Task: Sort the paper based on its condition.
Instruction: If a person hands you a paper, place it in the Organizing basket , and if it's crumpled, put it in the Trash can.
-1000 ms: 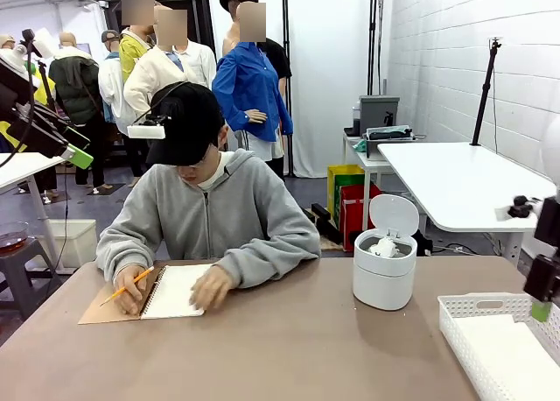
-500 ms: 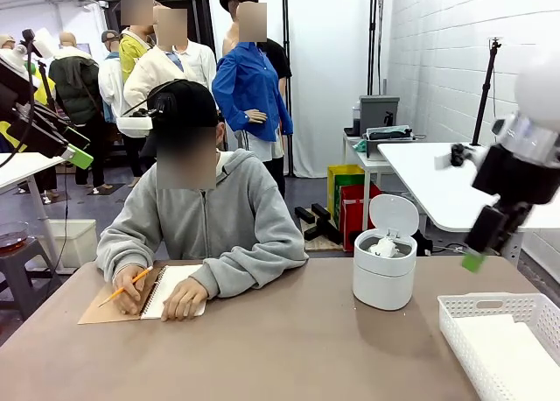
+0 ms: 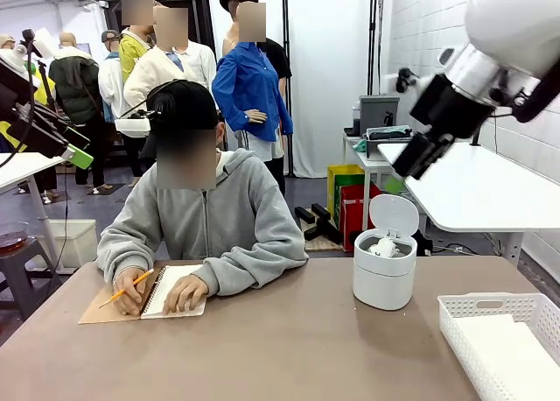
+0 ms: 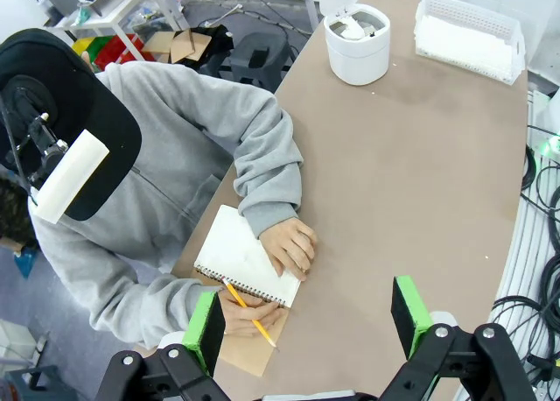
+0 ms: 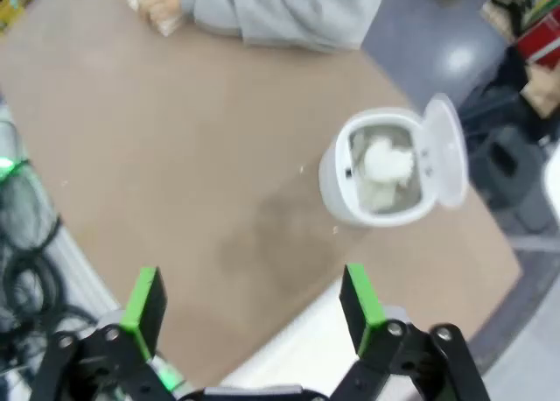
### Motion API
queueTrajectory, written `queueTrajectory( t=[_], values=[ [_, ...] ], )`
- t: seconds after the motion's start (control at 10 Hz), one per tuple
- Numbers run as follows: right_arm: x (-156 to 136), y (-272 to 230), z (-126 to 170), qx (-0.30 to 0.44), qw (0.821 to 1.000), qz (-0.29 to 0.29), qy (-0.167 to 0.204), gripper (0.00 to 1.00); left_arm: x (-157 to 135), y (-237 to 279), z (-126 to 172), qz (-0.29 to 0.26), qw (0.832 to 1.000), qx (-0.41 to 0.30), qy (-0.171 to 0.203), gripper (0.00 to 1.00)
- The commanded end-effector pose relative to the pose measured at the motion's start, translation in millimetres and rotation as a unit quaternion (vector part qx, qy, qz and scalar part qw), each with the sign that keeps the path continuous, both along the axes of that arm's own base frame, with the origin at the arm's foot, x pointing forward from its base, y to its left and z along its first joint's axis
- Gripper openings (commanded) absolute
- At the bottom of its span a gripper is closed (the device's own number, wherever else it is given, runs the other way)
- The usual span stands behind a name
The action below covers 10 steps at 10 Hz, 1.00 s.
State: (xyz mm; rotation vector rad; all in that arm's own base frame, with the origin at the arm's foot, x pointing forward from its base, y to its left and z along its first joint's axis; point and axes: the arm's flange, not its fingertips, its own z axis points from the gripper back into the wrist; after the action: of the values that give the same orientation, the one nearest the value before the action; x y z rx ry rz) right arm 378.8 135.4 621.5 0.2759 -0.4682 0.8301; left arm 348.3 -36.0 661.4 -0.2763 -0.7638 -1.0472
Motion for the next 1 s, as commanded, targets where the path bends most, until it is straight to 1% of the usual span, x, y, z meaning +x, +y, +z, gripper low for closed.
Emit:
queueTrajectory(
  t=[0.0,0.1,0.2,0.3,0.5,0.9],
  values=[
    [13,16,8,0.041,0.999,-0.001,-0.033,1.00,-1,3,-2,-0.009,1.000,-0.004,-0.001,1.00],
    [17,23,14,0.053,0.997,-0.016,-0.050,1.00,-1,3,-2,-0.009,1.000,-0.004,-0.001,1.00],
    [15,31,19,0.057,0.996,-0.021,-0.057,1.00,-1,3,-2,-0.009,1.000,-0.004,-0.001,1.00],
    [14,38,26,0.059,0.997,-0.023,-0.052,1.00,-1,3,-2,-0.009,1.000,-0.004,-0.001,1.00],
    [12,49,39,0.065,0.995,-0.045,-0.066,1.00,-1,3,-2,-0.009,1.000,-0.004,-0.001,1.00],
    [5,62,52,0.081,0.994,-0.025,-0.074,1.00,-1,3,-2,-0.009,1.000,-0.004,-0.001,1.00]
  ],
)
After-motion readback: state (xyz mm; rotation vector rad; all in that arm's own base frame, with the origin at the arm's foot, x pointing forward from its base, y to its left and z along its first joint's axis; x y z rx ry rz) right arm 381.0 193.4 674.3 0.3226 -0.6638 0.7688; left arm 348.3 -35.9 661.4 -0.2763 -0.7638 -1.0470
